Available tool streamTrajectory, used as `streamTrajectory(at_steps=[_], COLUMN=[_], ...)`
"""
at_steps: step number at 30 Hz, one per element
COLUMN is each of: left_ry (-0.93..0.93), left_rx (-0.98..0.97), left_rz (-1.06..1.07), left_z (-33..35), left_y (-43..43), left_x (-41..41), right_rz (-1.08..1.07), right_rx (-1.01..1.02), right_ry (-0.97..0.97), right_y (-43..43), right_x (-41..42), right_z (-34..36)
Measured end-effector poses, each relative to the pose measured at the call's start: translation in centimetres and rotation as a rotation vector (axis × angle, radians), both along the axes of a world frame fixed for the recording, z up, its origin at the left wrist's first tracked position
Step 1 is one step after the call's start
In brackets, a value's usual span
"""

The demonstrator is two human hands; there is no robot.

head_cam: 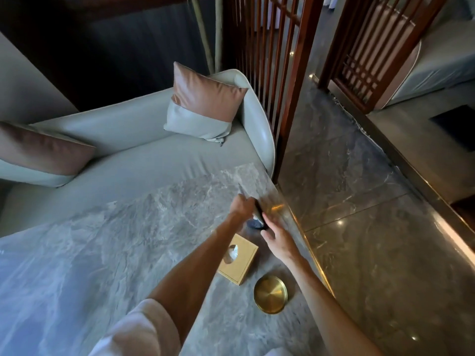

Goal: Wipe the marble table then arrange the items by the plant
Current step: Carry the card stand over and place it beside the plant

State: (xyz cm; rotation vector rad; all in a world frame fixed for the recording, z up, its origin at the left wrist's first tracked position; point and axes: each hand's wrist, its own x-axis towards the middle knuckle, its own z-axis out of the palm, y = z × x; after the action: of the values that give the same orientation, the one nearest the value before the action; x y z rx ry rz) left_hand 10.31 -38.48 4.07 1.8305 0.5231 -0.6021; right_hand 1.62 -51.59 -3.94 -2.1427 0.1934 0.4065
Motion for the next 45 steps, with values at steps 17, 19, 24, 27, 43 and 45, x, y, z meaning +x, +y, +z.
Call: streamTrajectory(at_steps=[17, 19, 24, 27, 43, 45], left_ry=[-0.258, -0.235, -0.193, -0.202, -0.391, -0.375], left_rx=[0.324, 0.34, 0.314, 0.04, 0.099, -0.037], left_rz=[-0.423, -0.394, -0.166, 0.226, 0.676, 0.59], left_z=[18.4, 18.6, 17.7, 16.3, 13.8, 14.0], left_y=[27.9, 31.0, 38.3, 42.6, 56.0, 54.8], left_x=[-14.4, -17.7, -26.2, -31.0, -48.9, -50.4], right_rz=[0.521, 0.515, 0.632, 0.832, 0.746, 0.844], right_rx=[0.468, 0.378, 0.309, 0.174, 0.468, 0.504], right_ry=[0.005, -0.066, -0.032, -0.097, 0.124, 0.173], right_y=[20.7, 25.1, 34.4, 39.2, 53.6, 53.8], right_x=[-2.1, -4.9, -13.7, -19.0, -25.9, -25.9], right_z=[16.8, 16.1, 17.9, 17.6, 19.4, 20.0])
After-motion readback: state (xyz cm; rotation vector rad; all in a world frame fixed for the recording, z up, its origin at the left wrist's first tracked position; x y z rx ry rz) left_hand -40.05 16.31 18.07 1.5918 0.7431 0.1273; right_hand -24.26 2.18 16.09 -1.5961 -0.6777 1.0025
